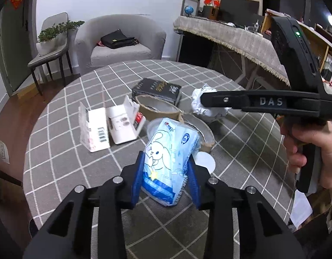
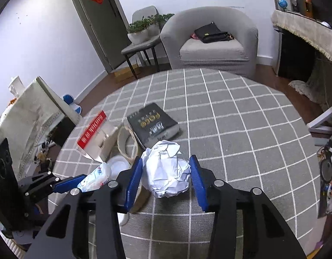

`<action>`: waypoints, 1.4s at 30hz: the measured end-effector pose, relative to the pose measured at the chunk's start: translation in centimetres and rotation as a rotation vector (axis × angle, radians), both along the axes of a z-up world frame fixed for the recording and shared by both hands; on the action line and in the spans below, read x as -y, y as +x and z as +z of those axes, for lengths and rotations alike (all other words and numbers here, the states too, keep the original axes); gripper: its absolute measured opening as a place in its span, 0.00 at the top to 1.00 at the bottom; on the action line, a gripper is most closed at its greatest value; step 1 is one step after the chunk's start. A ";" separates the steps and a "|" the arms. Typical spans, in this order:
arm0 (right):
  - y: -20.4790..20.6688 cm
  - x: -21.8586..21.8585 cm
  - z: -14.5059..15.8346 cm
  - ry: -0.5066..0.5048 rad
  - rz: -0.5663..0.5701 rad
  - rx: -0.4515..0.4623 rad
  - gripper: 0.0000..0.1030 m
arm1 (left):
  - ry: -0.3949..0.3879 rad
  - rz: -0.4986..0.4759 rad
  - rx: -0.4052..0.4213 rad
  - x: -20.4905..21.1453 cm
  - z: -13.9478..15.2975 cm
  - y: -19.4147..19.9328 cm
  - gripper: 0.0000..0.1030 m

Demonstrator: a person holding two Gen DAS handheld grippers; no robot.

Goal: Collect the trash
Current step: 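Grasp the blue-white tissue pack with the left tool while the right tool grasps the white crumpled paper, then drop the tissue pack from the left tool into the bin while the right tool drops the paper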

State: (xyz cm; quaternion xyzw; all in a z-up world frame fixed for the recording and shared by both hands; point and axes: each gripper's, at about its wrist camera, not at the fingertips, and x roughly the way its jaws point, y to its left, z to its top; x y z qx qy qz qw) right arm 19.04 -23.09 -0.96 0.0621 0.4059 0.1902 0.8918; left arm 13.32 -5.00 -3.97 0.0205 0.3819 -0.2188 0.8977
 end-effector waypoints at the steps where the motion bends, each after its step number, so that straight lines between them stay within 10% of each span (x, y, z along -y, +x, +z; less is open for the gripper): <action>1: -0.1 0.0 0.5 0.009 -0.001 0.011 0.56 | -0.015 0.003 0.004 -0.3 0.4 -0.1 0.62; 17: -2.6 -5.6 4.4 0.013 0.108 0.103 0.56 | -0.091 0.192 0.101 -9.4 5.5 -2.5 0.62; 42: -3.5 -20.2 4.6 -0.004 0.346 0.126 0.56 | -0.056 0.544 0.054 -25.6 4.6 -5.9 0.60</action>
